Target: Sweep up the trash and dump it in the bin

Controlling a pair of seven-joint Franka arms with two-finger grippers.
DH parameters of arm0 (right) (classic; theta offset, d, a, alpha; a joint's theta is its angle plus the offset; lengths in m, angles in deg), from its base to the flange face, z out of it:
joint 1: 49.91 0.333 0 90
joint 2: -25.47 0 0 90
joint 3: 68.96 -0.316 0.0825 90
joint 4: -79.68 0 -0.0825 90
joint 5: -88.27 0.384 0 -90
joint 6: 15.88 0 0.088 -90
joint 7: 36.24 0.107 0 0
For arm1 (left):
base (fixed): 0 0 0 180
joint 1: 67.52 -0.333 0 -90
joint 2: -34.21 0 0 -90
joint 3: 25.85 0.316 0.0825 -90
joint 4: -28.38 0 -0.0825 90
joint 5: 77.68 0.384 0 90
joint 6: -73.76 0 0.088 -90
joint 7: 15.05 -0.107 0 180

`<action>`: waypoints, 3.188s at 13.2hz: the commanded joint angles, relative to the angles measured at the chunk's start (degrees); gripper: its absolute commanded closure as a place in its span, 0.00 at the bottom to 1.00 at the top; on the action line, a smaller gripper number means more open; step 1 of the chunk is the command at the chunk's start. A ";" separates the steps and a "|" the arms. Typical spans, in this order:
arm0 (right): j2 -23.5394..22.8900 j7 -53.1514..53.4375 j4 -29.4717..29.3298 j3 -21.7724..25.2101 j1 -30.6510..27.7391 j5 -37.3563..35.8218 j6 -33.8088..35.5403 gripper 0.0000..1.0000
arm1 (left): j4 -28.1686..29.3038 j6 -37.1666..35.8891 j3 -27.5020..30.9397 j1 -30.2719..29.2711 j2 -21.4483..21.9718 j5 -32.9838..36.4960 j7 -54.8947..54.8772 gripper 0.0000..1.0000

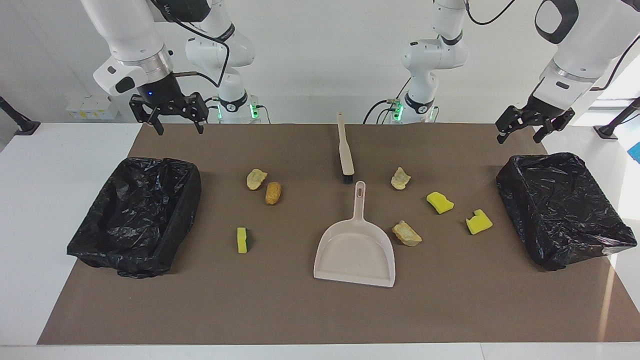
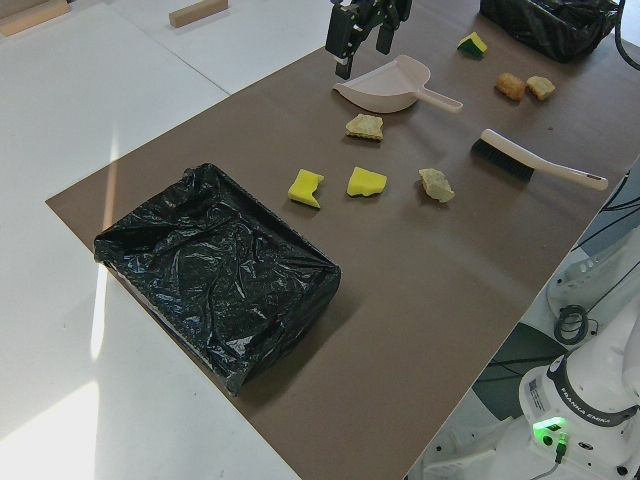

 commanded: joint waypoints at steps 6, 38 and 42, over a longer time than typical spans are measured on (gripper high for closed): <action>-0.03 -1.62 -0.18 0.05 -0.34 0.88 0.10 0.00 | -0.73 -2.56 0.11 -0.49 -0.08 0.32 -2.14 0.00; -24.63 36.88 -16.35 -0.66 25.15 -1.14 -17.82 0.00 | 11.56 8.76 -0.50 6.36 2.30 -0.91 -1.00 0.00; -27.98 40.57 -16.09 -0.83 28.13 -2.02 -23.18 0.00 | 22.16 14.72 -0.50 12.41 7.10 -1.44 4.62 0.00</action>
